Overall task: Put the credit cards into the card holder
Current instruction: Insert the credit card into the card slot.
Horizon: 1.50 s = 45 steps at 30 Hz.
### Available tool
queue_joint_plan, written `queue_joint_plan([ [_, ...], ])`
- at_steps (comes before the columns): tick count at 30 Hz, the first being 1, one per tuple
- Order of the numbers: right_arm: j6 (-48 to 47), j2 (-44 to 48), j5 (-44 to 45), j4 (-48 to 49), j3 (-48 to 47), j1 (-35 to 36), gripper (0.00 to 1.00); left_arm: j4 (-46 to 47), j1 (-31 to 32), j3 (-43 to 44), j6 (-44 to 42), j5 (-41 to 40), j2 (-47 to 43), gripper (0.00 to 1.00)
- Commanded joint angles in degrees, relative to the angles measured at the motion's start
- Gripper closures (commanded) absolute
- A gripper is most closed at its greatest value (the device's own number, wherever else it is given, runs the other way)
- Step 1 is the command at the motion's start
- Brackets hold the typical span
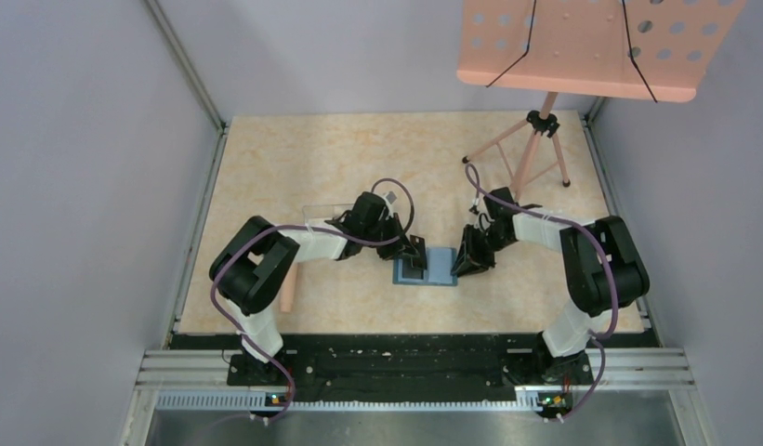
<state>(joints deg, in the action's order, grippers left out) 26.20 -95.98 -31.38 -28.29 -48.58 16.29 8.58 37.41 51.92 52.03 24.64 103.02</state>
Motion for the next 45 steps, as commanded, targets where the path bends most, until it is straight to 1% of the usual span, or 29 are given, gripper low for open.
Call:
queue_joint_plan([
  [1,0.43,1.77,0.07,1.6,0.82,-0.42,0.76,4.05,0.32,-1.12,1.76,1.09,-2.29,1.0],
  [11,0.86,2.94,-0.12,1.68,0.87,-0.51,0.76,6.02,0.38,-2.16,3.07,1.59,-3.21,1.0],
  [16,1.84,3.66,-1.84,2.8,0.94,-0.95,0.74,6.06,0.41,-2.15,3.18,2.0,-3.66,1.0],
  [18,2.39,4.06,-2.37,3.25,1.01,-1.33,0.72,5.73,0.41,-2.05,3.08,1.83,-4.15,1.0],
  [25,3.51,5.68,-2.9,4.05,1.46,-2.69,0.56,4.99,0.43,-1.6,3.43,2.1,-4.47,1.0],
  [29,3.41,6.04,-2.77,3.95,1.79,-3.03,0.5,4.3,0.47,-1.72,3.42,1.73,-4.53,1.0],
  [39,3.38,7.47,-1.84,4.0,3.32,-3.81,0.47,4.29,0.65,-2.11,3.08,1.08,-2.17,1.0],
  [45,3.92,9.4,0.49,3.48,4.08,-4.49,0.45,2.88,0.85,-1.87,3.12,0.57,-1.6,1.0],
])
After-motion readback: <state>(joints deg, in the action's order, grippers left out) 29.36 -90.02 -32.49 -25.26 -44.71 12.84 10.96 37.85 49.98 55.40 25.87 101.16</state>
